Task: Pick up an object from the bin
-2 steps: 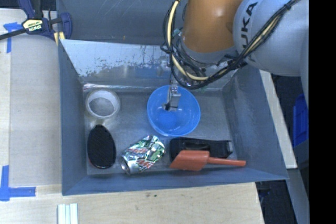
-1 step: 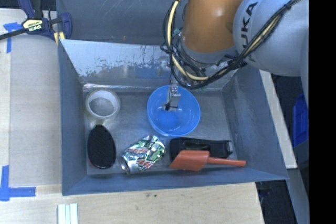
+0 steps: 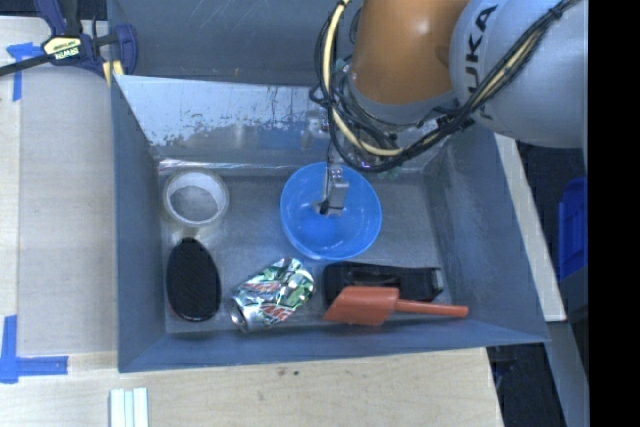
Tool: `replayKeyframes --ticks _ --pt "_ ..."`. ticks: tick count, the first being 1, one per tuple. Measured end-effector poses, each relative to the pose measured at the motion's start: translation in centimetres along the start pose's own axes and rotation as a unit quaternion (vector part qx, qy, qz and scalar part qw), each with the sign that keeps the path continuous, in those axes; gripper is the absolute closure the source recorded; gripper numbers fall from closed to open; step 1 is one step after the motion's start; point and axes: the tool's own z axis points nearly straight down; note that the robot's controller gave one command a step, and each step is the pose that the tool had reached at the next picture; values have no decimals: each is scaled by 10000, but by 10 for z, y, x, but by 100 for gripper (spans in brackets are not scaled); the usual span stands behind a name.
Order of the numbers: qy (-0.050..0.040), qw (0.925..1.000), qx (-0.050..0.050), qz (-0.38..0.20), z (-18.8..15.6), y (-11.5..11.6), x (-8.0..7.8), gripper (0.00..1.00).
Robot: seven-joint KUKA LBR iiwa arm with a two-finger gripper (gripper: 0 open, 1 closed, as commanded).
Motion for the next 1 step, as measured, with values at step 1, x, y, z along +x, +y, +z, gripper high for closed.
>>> replayKeyframes --ticks 1 --pt "-28 10000 -2 53 16 -10 -15 0"
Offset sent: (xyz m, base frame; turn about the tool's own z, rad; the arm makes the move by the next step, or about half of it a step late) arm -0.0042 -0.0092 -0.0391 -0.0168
